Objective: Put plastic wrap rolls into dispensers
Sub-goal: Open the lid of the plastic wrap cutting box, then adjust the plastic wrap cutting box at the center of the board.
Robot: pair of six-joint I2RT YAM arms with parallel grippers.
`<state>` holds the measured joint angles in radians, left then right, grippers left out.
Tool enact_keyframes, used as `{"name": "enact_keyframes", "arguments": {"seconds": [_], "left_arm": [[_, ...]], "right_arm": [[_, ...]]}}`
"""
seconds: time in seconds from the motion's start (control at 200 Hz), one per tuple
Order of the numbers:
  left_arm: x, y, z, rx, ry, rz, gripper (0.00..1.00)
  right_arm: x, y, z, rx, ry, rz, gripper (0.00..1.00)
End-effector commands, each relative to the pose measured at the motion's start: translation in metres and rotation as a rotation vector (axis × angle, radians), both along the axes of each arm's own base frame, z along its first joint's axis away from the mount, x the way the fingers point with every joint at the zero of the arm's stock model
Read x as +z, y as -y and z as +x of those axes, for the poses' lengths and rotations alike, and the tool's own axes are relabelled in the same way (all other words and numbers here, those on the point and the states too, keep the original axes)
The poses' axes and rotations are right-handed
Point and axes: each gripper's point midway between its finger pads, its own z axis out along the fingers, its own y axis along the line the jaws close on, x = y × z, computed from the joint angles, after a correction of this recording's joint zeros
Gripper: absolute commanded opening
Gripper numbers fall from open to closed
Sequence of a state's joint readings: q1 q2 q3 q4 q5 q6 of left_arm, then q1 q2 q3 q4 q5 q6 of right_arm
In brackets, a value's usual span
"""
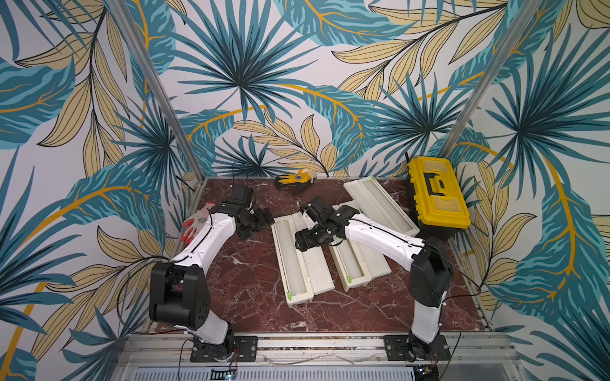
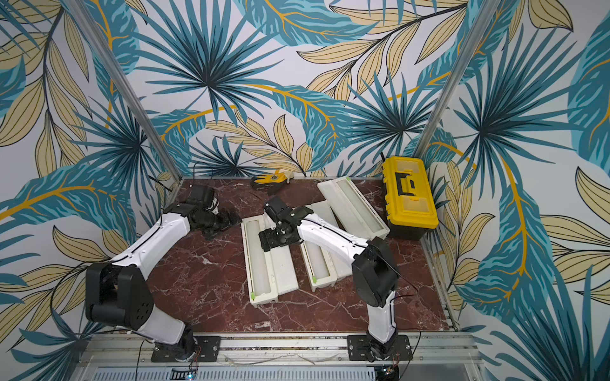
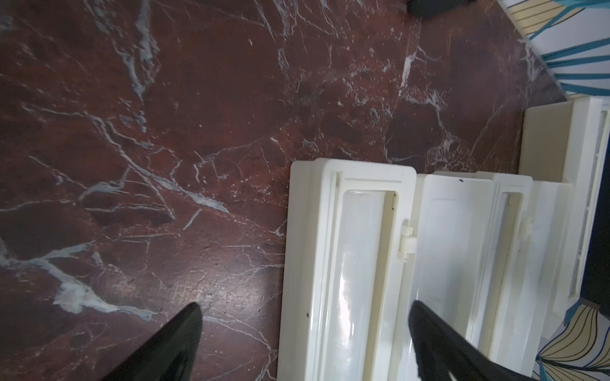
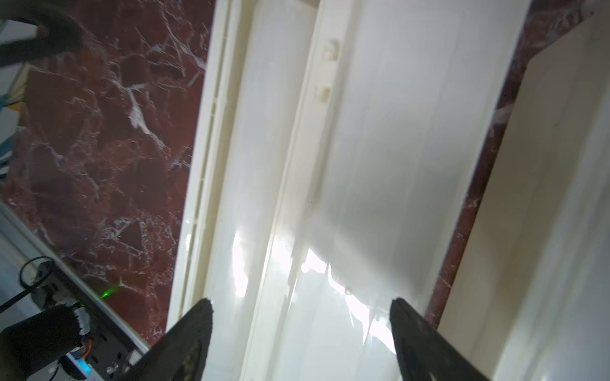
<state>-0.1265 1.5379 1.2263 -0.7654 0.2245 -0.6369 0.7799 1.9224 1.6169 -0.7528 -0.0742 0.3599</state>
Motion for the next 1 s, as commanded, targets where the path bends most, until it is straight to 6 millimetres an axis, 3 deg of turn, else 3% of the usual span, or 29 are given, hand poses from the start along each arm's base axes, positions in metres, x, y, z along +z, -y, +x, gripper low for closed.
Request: {"name": "enact_keyframes", "arguments": {"seconds": [0.0,0.215,0.35,0.526,0.641,0.821,0.886,0.996], "left_arm": [[-0.036,-0.008,-0.028,-0.010,-0.116,0.014,0.99],[-0.084,-0.007,-0.047,-0.019,-0.228,-0.007,0.98],[-0.104,-0.001,-0.049,-0.038,-0.272,-0.041,0.98],[-0.119,0.016,-0.035,-0.063,-0.281,-0.130,0.98],[-0.116,0.027,-0.015,-0.088,-0.255,-0.178,0.98],[-0.094,0.039,0.017,-0.136,-0.174,-0.201,0.98],[-0.085,0.035,0.023,-0.138,-0.135,-0.174,0.98],[-0.068,0.008,0.028,-0.100,-0.058,-0.065,1.00]], "right_arm": [[-0.009,0.023,0.008,-0.114,0.035,-0.066,0.85],[-0.021,0.023,0.007,-0.153,-0.015,-0.090,0.87],[-0.016,0.024,0.006,-0.199,-0.010,-0.062,0.89],[-0.015,-0.005,-0.006,-0.158,-0.118,0.078,0.90],[-0.007,-0.008,-0.005,-0.168,-0.107,0.112,0.90],[0.023,0.018,0.012,-0.211,0.043,0.022,0.94],[0.043,0.028,0.019,-0.208,0.127,0.003,0.97],[0.077,0.057,0.033,-0.213,0.310,-0.066,0.99]]}}
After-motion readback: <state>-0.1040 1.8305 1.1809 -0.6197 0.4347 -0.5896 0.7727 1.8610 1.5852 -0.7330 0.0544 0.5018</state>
